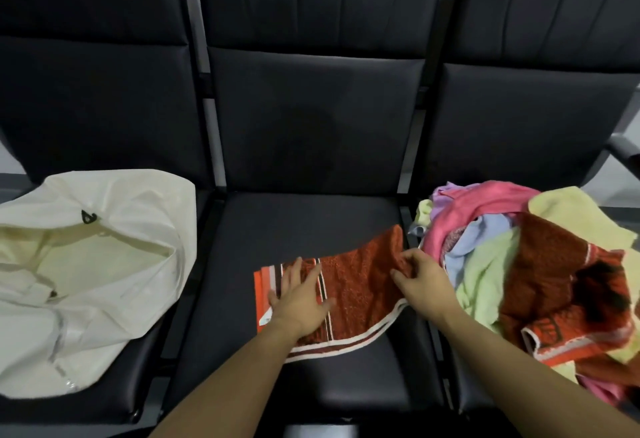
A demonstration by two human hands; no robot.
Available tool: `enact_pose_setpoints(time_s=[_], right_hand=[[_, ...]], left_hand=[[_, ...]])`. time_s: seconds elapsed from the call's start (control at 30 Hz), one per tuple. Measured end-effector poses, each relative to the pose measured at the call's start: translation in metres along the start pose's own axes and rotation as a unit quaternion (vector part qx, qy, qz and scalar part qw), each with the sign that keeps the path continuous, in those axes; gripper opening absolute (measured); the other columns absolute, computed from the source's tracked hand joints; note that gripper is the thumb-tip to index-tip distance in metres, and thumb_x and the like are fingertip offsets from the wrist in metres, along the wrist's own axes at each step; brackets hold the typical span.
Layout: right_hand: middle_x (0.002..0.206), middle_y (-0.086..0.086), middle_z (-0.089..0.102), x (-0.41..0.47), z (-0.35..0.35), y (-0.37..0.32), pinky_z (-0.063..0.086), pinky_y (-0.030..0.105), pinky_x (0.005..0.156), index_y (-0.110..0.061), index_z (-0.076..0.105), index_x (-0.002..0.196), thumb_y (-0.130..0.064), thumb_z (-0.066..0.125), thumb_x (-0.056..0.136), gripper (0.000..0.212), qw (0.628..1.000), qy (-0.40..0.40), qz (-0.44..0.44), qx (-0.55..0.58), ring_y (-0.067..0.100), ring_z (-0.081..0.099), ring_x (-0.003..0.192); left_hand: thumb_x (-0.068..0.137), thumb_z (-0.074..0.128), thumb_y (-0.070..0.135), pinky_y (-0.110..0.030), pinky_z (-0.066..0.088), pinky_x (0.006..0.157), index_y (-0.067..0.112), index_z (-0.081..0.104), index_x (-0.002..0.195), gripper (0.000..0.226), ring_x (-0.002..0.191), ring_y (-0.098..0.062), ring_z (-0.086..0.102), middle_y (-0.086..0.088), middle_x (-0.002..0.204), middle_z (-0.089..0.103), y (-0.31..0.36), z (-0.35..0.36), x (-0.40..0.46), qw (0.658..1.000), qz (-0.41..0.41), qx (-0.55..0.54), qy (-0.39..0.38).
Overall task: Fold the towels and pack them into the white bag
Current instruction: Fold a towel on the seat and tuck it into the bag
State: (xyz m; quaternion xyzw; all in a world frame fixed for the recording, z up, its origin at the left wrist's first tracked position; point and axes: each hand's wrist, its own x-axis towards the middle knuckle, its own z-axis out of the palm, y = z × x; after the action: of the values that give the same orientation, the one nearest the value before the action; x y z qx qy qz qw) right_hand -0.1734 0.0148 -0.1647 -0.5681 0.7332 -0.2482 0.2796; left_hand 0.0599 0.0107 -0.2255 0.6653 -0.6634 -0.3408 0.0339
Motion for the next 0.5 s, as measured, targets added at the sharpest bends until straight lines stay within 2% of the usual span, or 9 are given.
enact_pose_setpoints(time_s=[0.03,0.1,0.2,0.27,0.3,0.37,0.43,0.5], right_hand=[[0.094,-0.004,0.065,-0.004,0.005,-0.011,0.047,0.029,0.08,-0.03,0.06,0.094,-0.013,0.071,0.082,0.024,0.999,-0.009,-0.032,-0.007,0.012,0.062,0.082],[0.103,-0.005,0.061,-0.017,0.022,-0.036,0.05,0.031,0.089,-0.032,0.063,0.096,-0.012,0.069,0.079,0.027,0.996,-0.039,-0.084,-0.009,0.014,0.063,0.092],[0.111,-0.011,0.06,-0.037,0.056,-0.071,0.051,0.03,0.091,-0.029,0.069,0.105,-0.017,0.064,0.084,0.025,0.987,-0.079,-0.143,-0.002,0.012,0.064,0.1],[0.118,-0.01,0.06,-0.048,0.081,-0.087,0.05,0.029,0.094,-0.029,0.068,0.113,-0.025,0.064,0.088,0.026,0.979,-0.124,-0.159,-0.021,0.012,0.062,0.106],[0.122,-0.009,0.06,-0.055,0.092,-0.094,0.049,0.028,0.096,-0.028,0.066,0.12,-0.032,0.066,0.089,0.031,0.972,-0.167,-0.158,-0.039,0.012,0.061,0.11],[0.128,-0.006,0.059,-0.063,0.11,-0.098,0.047,0.03,0.1,-0.028,0.061,0.129,-0.049,0.066,0.089,0.046,0.957,-0.239,-0.147,-0.075,0.013,0.058,0.116],[0.122,-0.009,0.064,-0.063,0.114,-0.095,0.05,0.033,0.098,-0.03,0.064,0.123,-0.052,0.061,0.091,0.039,0.962,-0.235,-0.119,-0.072,0.013,0.061,0.112],[0.109,-0.011,0.071,-0.053,0.109,-0.083,0.053,0.031,0.091,-0.032,0.068,0.104,-0.042,0.061,0.093,0.016,0.979,-0.182,-0.067,-0.055,0.011,0.066,0.101]], left_hand=[[0.097,0.058,0.052,-0.056,0.014,0.124,0.035,0.024,0.159,0.073,0.155,-0.026,0.005,-0.002,0.168,0.004,-0.006,-0.008,-0.002,0.998,-0.01,-0.045,0.05],[0.101,0.055,0.041,-0.043,0.028,0.121,0.025,0.045,0.148,0.051,0.144,-0.027,0.029,-0.007,0.153,0.033,-0.026,-0.023,-0.005,0.981,-0.055,-0.139,0.12],[0.102,0.051,0.038,-0.039,0.046,0.103,0.02,0.062,0.123,0.03,0.118,-0.026,0.058,-0.007,0.126,0.058,-0.055,-0.043,-0.01,0.952,-0.124,-0.239,0.146],[0.103,0.048,0.038,-0.034,0.047,0.091,0.018,0.064,0.105,0.026,0.1,-0.022,0.061,-0.002,0.11,0.064,-0.067,-0.051,-0.019,0.941,-0.155,-0.267,0.141],[0.104,0.046,0.04,-0.034,0.049,0.09,0.016,0.063,0.097,0.031,0.096,-0.024,0.062,-0.003,0.103,0.066,-0.073,-0.053,-0.023,0.939,-0.164,-0.272,0.13],[0.106,0.042,0.042,-0.045,0.056,0.091,0.013,0.062,0.085,0.041,0.089,-0.03,0.066,-0.01,0.092,0.068,-0.081,-0.053,-0.032,0.932,-0.181,-0.303,0.088],[0.107,0.044,0.04,-0.05,0.058,0.09,0.009,0.061,0.082,0.043,0.087,-0.035,0.068,-0.015,0.086,0.066,-0.085,-0.053,-0.039,0.924,-0.198,-0.321,0.056],[0.104,0.051,0.04,-0.05,0.06,0.088,0.001,0.067,0.089,0.045,0.093,-0.039,0.071,-0.02,0.092,0.071,-0.089,-0.05,-0.038,0.924,-0.201,-0.32,0.049]])
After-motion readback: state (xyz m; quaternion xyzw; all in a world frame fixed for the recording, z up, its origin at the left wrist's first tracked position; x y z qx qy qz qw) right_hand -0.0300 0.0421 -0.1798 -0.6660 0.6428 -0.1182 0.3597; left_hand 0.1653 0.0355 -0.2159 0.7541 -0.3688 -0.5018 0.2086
